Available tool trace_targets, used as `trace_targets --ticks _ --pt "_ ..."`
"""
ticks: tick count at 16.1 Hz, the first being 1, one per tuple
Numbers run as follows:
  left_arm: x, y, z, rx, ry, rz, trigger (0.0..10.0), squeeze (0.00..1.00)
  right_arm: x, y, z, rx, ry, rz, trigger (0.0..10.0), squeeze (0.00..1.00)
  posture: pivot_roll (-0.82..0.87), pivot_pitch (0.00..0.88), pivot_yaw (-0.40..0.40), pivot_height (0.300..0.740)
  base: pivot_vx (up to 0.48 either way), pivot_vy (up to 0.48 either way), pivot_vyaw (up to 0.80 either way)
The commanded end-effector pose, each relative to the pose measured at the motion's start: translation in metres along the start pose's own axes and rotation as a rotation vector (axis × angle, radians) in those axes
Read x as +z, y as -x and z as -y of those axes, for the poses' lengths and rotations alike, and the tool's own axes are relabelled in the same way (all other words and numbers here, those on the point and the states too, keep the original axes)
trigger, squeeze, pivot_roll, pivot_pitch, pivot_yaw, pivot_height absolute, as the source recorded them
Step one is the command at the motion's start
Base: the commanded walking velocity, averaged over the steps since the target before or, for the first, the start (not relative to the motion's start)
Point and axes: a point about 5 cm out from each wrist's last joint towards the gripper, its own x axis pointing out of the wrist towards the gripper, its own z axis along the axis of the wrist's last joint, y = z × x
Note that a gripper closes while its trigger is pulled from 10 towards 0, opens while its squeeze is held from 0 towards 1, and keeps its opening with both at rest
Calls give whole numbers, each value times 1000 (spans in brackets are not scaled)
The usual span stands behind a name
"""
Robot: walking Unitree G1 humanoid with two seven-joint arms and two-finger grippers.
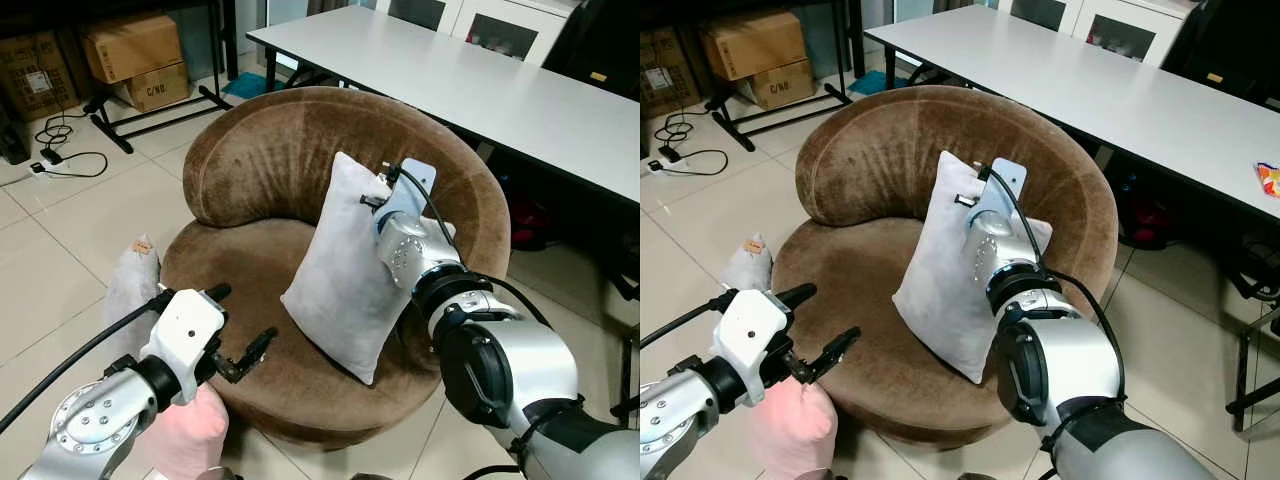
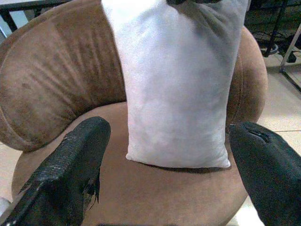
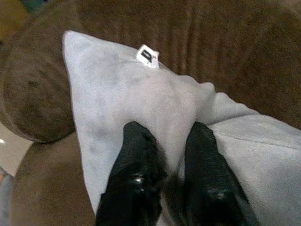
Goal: Move the pillow to the sofa from floor
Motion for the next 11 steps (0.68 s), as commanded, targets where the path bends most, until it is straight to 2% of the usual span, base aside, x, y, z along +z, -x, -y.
trace_targets --ticks 1,4,5,6,7,8,9,11 --pt "3 -3 1 -8 -8 9 10000 0 20 -1 4 20 -28 65 10000 1000 -30 0 -141 740 0 0 0" --pt "7 -9 0 45 14 56 10000 0 30 -2 26 2 -75 128 10000 1000 -29 0 -128 740 0 0 0" --pt "9 -12 -5 125 35 81 10000 0 33 0 37 30 -28 149 10000 1000 -36 0 -113 740 0 0 0" --pt "8 -12 -12 206 54 87 10000 0 32 5 43 116 -20 150 10000 1000 -41 0 -100 740 0 0 0" --pt "6 -11 -18 279 55 77 10000 0 31 15 48 196 4 192 10000 188 -49 0 -87 740 0 0 0" --pt "-1 -10 -24 341 45 32 10000 0 26 29 55 248 80 253 10000 0 -55 0 -78 740 0 0 0" --pt "-5 -10 -27 367 31 5 10000 0 22 36 59 258 120 286 10000 0 -58 0 -73 740 0 0 0" --pt "-9 -12 -33 423 5 -6 10000 0 -7 52 75 238 191 265 10000 0 -57 0 -72 740 0 0 0"
